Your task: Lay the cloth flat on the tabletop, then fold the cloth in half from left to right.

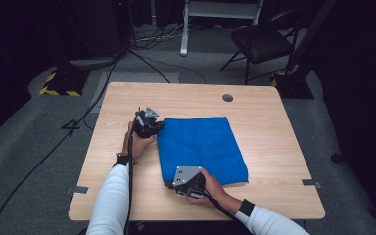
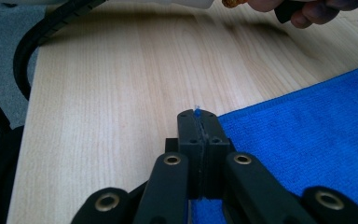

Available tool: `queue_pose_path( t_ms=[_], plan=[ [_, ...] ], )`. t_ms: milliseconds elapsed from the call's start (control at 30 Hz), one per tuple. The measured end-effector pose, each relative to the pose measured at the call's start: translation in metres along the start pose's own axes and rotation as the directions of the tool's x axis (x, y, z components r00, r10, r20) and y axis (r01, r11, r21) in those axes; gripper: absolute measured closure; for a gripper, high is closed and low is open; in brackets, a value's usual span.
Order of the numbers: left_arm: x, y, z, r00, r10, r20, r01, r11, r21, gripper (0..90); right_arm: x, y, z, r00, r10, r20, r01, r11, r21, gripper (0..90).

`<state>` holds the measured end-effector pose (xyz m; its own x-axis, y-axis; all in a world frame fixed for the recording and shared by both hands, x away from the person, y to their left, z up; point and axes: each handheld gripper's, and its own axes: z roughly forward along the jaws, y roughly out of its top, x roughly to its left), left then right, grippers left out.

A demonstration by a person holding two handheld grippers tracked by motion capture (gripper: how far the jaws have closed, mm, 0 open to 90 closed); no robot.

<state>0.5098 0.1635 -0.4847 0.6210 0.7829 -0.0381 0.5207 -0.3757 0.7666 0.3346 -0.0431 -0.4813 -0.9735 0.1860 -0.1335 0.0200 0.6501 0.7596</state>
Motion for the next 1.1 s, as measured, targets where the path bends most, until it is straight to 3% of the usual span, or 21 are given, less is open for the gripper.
queue_pose_path(
  t_ms=[300, 667, 1100],
  plan=[
    [0.000, 0.003, 0.001, 0.9999, 0.003, -0.010, -0.003, 1.0000, -0.003, 86.3, -0.002, 0.001, 0.004, 1.0000, 0.005, 0.001, -0.005, 1.000, 0.005, 89.6],
    [-0.004, 0.022, 0.004, 0.9991, 0.019, -0.039, -0.019, 0.9998, 0.009, 86.3, -0.010, 0.003, -0.007, 0.9992, 0.021, 0.035, -0.020, 0.999, -0.033, 89.6],
    [-0.005, 0.037, 0.003, 0.9987, 0.029, -0.041, -0.029, 0.9995, 0.007, 86.2, -0.018, 0.006, -0.022, 0.9971, 0.021, 0.074, -0.017, 0.998, -0.057, 89.6]
  ],
)
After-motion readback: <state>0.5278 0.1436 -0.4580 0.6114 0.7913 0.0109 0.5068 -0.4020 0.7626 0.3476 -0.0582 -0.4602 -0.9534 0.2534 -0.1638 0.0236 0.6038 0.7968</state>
